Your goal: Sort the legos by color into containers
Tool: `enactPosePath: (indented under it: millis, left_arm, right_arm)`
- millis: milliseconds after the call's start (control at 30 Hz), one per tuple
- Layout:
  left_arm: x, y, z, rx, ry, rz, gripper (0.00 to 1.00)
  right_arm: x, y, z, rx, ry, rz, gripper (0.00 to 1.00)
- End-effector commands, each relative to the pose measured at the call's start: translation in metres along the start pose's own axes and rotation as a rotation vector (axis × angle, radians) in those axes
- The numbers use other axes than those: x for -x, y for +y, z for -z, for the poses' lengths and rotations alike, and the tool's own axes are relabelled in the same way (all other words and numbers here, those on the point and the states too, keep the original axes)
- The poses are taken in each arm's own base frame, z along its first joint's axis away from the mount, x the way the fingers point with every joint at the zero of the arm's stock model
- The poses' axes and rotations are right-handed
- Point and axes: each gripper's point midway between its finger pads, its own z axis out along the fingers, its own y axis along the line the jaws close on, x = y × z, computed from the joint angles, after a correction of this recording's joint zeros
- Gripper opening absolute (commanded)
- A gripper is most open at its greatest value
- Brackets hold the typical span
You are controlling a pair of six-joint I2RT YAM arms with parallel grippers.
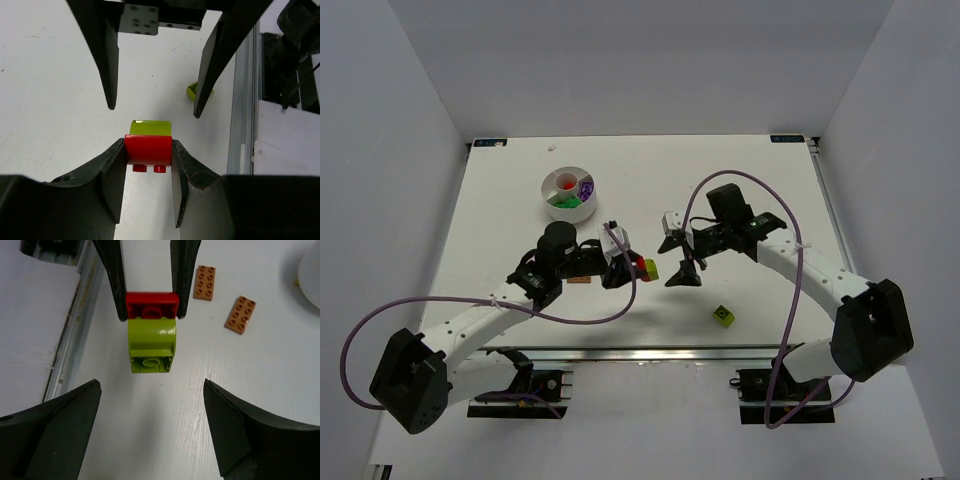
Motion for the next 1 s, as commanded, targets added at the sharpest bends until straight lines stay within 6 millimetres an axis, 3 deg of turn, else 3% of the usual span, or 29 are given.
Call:
enactPosePath:
  millis: [0,400,500,633,800,900,967]
  left_arm:
    - [0.005,-0.003,0.002,-0.017,-0.013,-0.136,0.00]
    - [0.006,-0.006,0.002,-0.021,-0.012,-0.148,0.00]
    - [0.005,-0.006,0.001,-0.022,-0.011,-0.144,0.00]
    - [0.005,-0.006,0.001,-0.020,-0.010,-0.142,0.00]
    - [0.005,-0.006,0.001,-0.016,-0.008,-0.140,0.00]
    - [0.005,-0.004,0.001,-0.008,-0.005,-0.139,0.00]
    - [0.003,-0.001,0.001,0.006,0.002,-0.138,0.00]
  right_arm:
    - [0.030,0.008,-0.002,0.073,-0.081,0.004,0.87]
    - [0.031,0.010,-0.025,0.108,-0.059,-0.026,0.75]
    - [0.033,0.007,-0.028,0.096,-0.061,-0.030,0.69]
    - [0.035,0.004,-0.027,0.070,-0.060,-0.023,0.53]
    - [0.032,-0.003,-0.026,0.016,-0.050,-0.017,0.44]
    - [0.029,-0.006,-0.026,0.002,-0.034,-0.025,0.27]
    - [0.027,-0.007,-0.025,-0.010,-0.027,-0.024,0.02]
